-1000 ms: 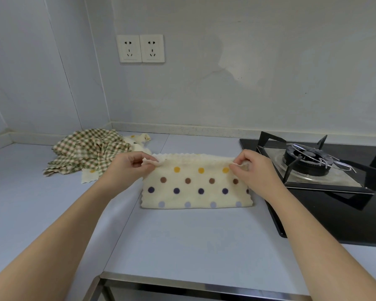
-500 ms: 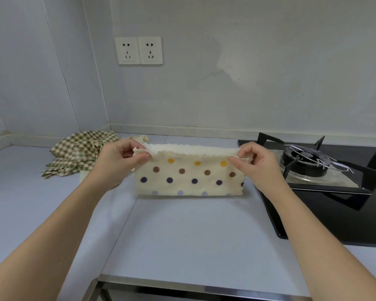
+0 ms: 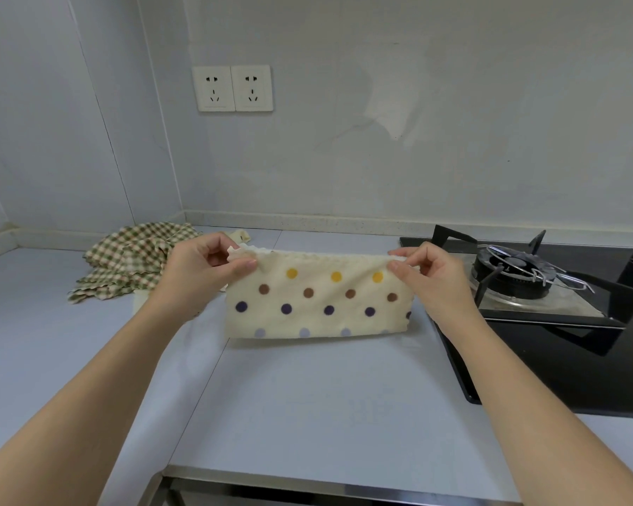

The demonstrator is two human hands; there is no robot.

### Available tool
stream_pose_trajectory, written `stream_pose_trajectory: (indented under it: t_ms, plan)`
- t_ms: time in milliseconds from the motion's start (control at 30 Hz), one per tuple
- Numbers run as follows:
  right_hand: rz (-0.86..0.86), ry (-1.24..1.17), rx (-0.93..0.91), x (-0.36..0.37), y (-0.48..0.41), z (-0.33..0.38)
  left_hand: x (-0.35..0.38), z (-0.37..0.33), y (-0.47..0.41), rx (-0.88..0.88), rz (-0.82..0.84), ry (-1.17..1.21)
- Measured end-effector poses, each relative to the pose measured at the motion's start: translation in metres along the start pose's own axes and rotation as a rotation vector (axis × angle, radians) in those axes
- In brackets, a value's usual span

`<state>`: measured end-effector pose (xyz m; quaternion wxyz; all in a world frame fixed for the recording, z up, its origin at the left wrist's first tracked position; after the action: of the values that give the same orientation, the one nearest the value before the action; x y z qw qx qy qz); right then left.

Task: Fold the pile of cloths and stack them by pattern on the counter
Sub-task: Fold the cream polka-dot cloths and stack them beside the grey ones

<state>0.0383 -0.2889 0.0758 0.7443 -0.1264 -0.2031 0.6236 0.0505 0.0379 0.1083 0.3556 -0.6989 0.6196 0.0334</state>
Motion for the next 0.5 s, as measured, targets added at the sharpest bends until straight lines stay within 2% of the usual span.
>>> stream_pose_trajectory:
  t_ms: [167, 333, 500]
  plan:
    - [-0.058, 0.062, -0.061, -0.004, -0.001, 0.002, -0.002, -0.002, 0.002, 0.014, -0.036, -0.049]
    - [-0.082, -0.061, -0.062, -0.004, -0.001, 0.008, -0.004, -0.003, 0.002, -0.044, -0.063, 0.019]
    - [-0.065, -0.191, 0.038, -0.004, -0.002, 0.001, 0.007, 0.006, -0.003, -0.192, -0.007, 0.025]
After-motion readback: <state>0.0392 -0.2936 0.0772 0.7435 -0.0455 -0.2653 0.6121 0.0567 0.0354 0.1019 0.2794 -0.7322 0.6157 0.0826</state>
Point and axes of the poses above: each hand's wrist, its own y-axis away from the middle knuckle, its own x-axis out of the palm, z = x × y, the point moved 8 cm from there along -y, towards the middle knuckle, and after that the axes turned 15 degrees about -y, right-handed, at the moved point
